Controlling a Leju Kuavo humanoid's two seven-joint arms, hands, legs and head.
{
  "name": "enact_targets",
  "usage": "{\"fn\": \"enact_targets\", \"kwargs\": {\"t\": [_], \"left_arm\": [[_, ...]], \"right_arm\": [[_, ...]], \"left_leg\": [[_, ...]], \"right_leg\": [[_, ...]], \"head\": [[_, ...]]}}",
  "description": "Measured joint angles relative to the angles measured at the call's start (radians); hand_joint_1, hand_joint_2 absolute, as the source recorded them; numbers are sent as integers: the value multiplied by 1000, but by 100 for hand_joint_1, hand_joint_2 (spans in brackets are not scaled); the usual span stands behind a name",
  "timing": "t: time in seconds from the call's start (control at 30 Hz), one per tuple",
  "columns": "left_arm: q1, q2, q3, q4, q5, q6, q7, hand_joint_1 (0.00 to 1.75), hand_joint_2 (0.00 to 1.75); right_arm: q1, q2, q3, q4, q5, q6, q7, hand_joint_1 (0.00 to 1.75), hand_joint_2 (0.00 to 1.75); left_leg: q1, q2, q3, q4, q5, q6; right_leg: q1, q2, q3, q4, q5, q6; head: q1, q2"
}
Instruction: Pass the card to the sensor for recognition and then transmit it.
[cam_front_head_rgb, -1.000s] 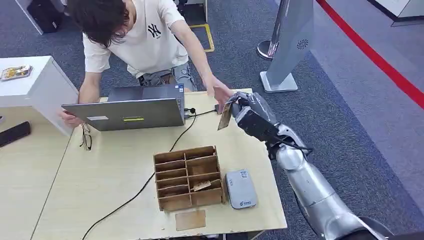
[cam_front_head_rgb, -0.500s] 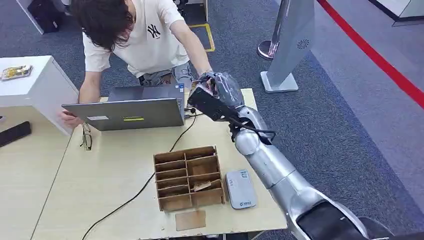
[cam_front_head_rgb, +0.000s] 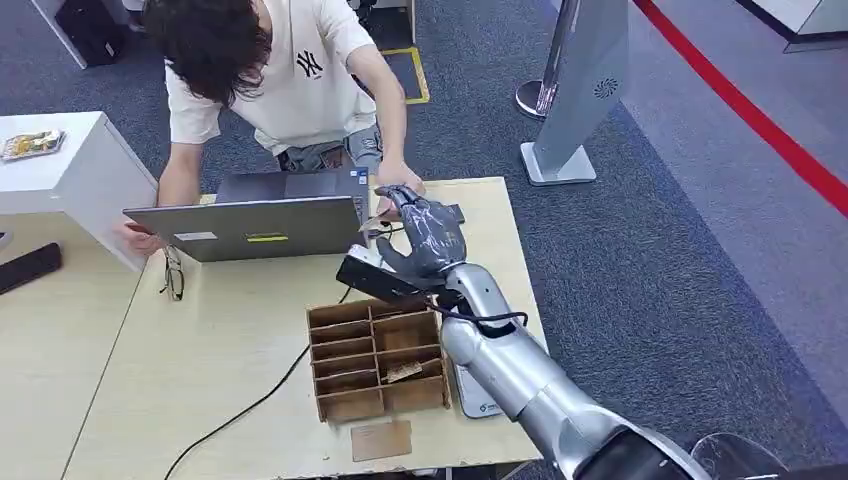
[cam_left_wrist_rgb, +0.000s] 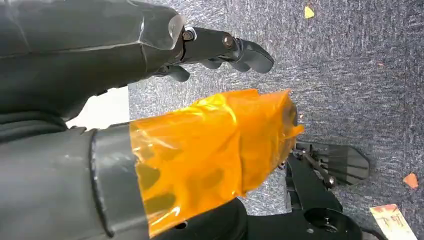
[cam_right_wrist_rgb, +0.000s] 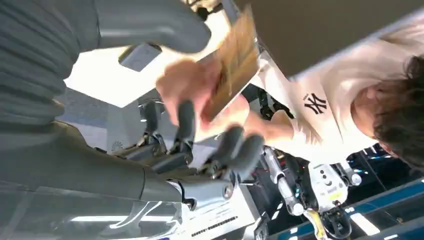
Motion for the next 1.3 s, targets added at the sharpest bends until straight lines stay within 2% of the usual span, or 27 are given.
{"fn": "enact_targets", "kwargs": {"t": [0.27,0.43,0.7,0.97,1.1,1.3], "left_arm": [[0,0,0,0,2,2,-2,0,0],[0,0,0,0,11,9,-2,0,0],[1,0,16,0,35,15,-3,0,0],[2,0,39,0,58,26,-12,0,0],[2,0,47,0,63,28,-13,0,0],[2,0,50,0,64,28,-13,0,0]], "right_arm": [[49,0,3,-1,37,-36,-3,0,175],[96,0,-1,-46,-3,-46,-47,0,175],[224,-10,-34,-217,-166,-24,-169,0,175],[385,-43,-61,-437,-318,-17,-275,0,175],[442,-60,-66,-513,-342,-7,-294,0,175],[466,-69,-68,-559,-342,-2,-295,0,175]], "left_leg": [[0,0,0,0,0,0],[0,0,0,0,0,0],[0,0,0,0,0,0],[0,0,0,0,0,0],[0,0,0,0,-1,0],[0,0,0,0,0,0]], "right_leg": [[0,0,0,0,0,0],[0,0,0,0,0,0],[0,0,-1,0,0,0],[0,0,-1,-1,0,0],[0,0,-1,-1,0,0],[0,0,-1,0,0,0]], "head": [[0,0],[0,0],[0,0],[0,0],[0,0],[0,0]]}}
